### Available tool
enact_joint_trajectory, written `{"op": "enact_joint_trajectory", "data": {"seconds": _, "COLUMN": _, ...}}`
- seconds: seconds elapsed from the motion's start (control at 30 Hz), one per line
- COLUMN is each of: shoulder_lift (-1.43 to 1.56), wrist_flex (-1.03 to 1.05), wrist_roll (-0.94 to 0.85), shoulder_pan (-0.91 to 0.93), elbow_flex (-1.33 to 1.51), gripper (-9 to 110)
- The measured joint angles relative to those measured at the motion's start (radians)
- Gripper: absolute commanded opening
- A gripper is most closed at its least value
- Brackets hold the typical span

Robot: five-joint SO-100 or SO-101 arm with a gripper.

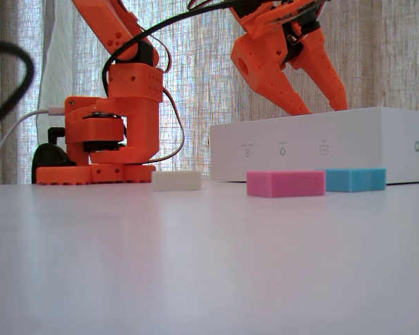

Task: Grasp the yellow cuboid and put it in the bin.

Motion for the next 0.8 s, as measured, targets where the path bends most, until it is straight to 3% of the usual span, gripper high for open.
{"op": "enact_joint_trajectory", "data": {"seconds": 0.07, "shoulder_lift": 0.003, "wrist_flex": -0.005, "wrist_roll": 0.0, "shoulder_pan": 0.014, "elbow_flex": 0.0, "gripper": 44}}
{"op": "enact_joint_trajectory", "data": {"seconds": 0.27, "shoulder_lift": 0.12, "wrist_flex": -0.147, "wrist_roll": 0.0, "shoulder_pan": 0.081, "elbow_flex": -0.026, "gripper": 44}}
{"op": "enact_joint_trajectory", "data": {"seconds": 0.63, "shoulder_lift": 0.423, "wrist_flex": -0.859, "wrist_roll": 0.0, "shoulder_pan": 0.451, "elbow_flex": -0.028, "gripper": 34}}
{"op": "enact_joint_trajectory", "data": {"seconds": 0.8, "shoulder_lift": 0.552, "wrist_flex": -0.845, "wrist_roll": 0.002, "shoulder_pan": 0.617, "elbow_flex": 0.025, "gripper": 34}}
